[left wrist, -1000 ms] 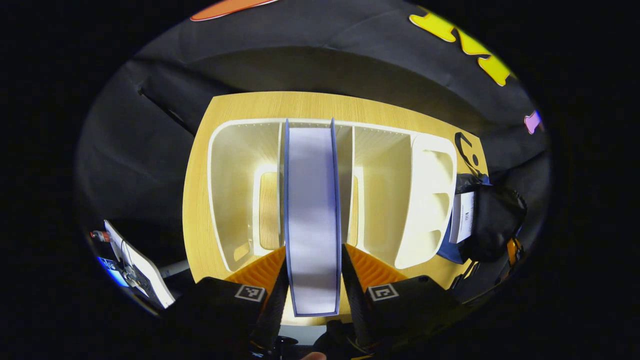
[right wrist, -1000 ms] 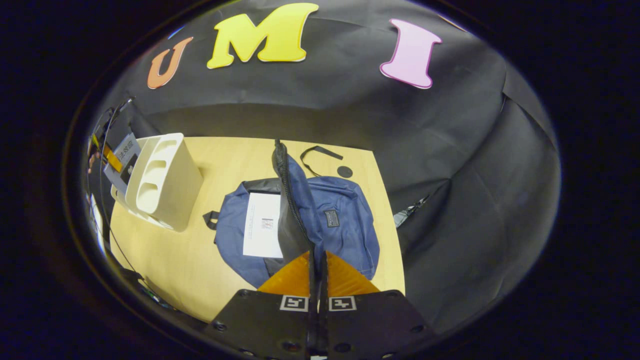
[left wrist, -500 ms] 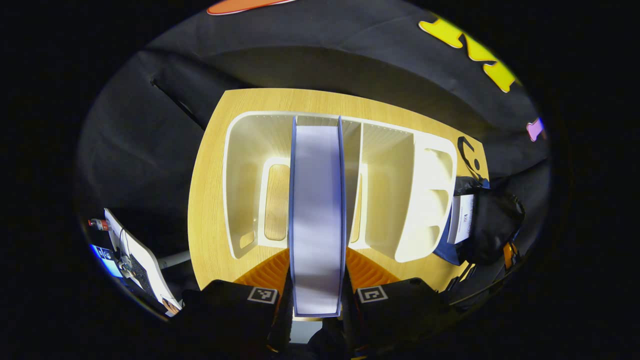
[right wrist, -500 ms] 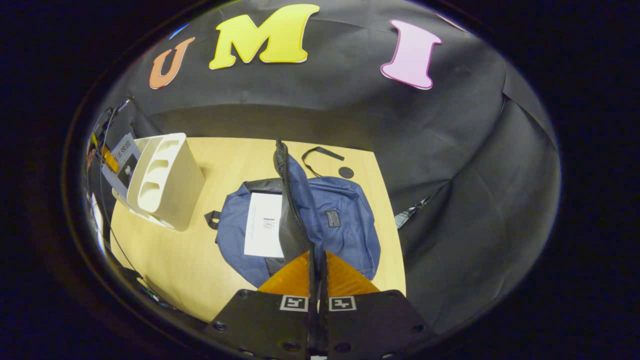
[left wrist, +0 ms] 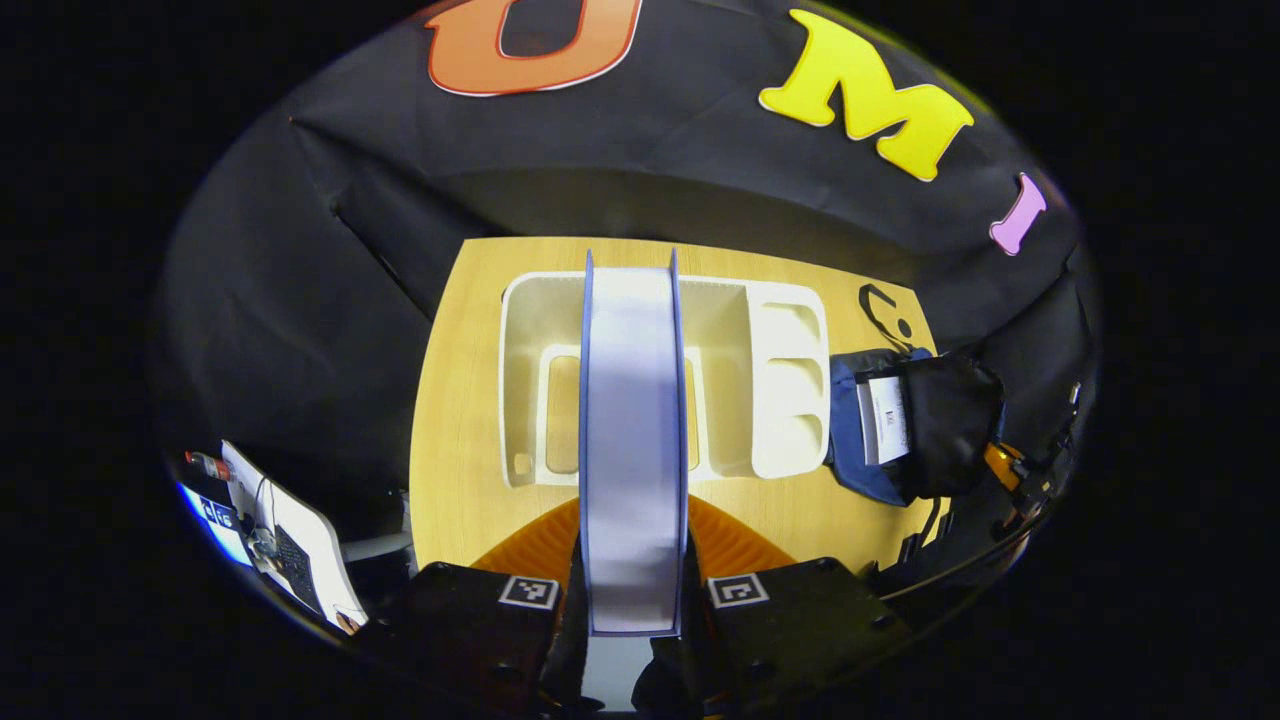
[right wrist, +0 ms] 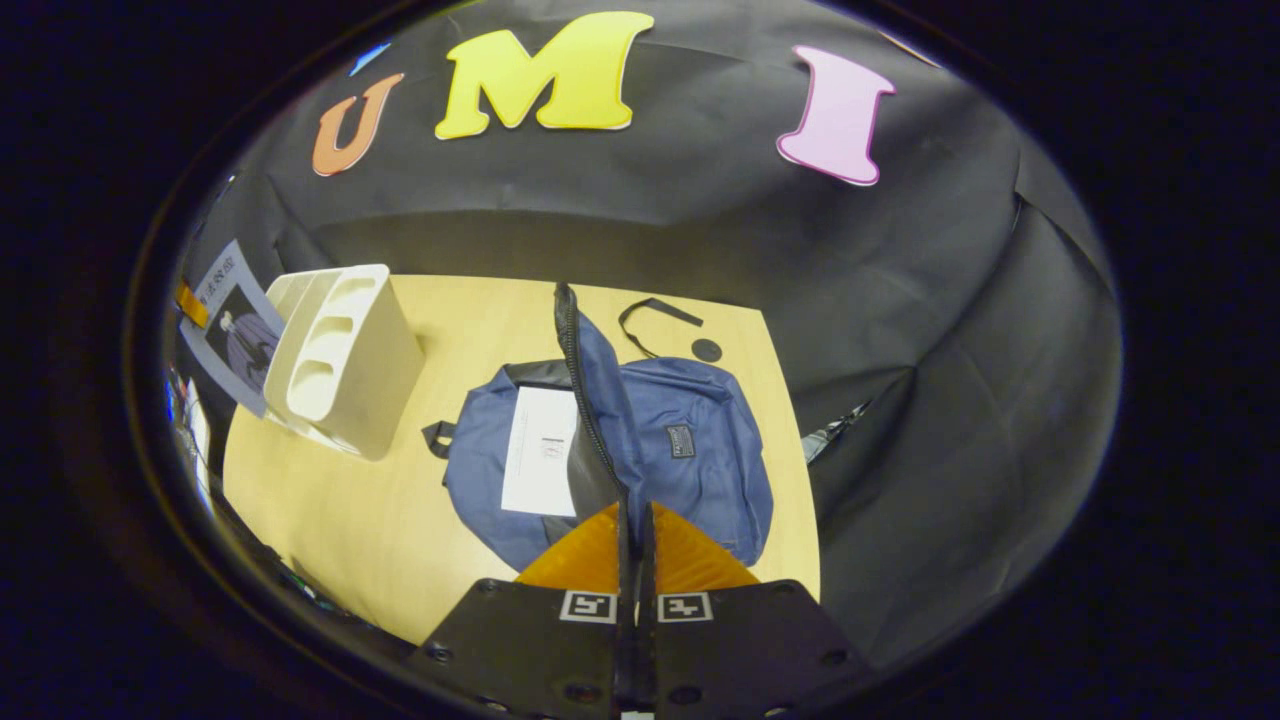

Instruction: Open the schoolbag, grab two books from the bookshelf and put them into the schoolbag.

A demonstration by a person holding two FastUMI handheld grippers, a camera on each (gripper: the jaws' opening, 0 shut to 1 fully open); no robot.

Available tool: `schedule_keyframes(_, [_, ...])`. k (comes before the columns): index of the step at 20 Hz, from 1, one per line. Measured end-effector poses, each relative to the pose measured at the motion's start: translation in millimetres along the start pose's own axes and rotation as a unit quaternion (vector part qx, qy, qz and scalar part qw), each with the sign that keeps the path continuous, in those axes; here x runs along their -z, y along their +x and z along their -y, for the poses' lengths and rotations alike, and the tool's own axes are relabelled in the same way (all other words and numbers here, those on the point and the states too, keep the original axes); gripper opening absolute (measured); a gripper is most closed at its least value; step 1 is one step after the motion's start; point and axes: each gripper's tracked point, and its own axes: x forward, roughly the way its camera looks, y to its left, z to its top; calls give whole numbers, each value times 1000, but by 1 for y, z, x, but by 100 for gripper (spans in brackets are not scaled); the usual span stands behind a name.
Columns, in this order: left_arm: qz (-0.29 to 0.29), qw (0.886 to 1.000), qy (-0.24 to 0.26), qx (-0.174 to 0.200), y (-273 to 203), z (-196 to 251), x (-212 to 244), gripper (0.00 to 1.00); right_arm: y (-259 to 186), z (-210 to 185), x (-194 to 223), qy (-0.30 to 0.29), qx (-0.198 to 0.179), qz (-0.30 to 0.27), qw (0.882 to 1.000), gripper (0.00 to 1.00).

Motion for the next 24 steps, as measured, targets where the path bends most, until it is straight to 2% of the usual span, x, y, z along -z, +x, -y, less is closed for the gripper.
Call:
schedule_keyframes(4, [39, 998, -40, 29, -37, 4, 0, 40, -2, -2, 0, 1, -3, 4, 1000, 0])
schedule_keyframes(9, [77, 986, -94, 113, -66, 40, -8, 40, -5, -2, 1, -1, 1, 6, 1000, 0])
schedule_keyframes(17, [121, 969, -63, 204, -69, 117, -26, 39, -8, 0, 1, 1, 4, 7, 1000, 0])
schedule_keyframes(24, [111, 953, -55, 275, -40, 203, -26, 40, -12, 8, -2, 10, 6, 11, 1000, 0])
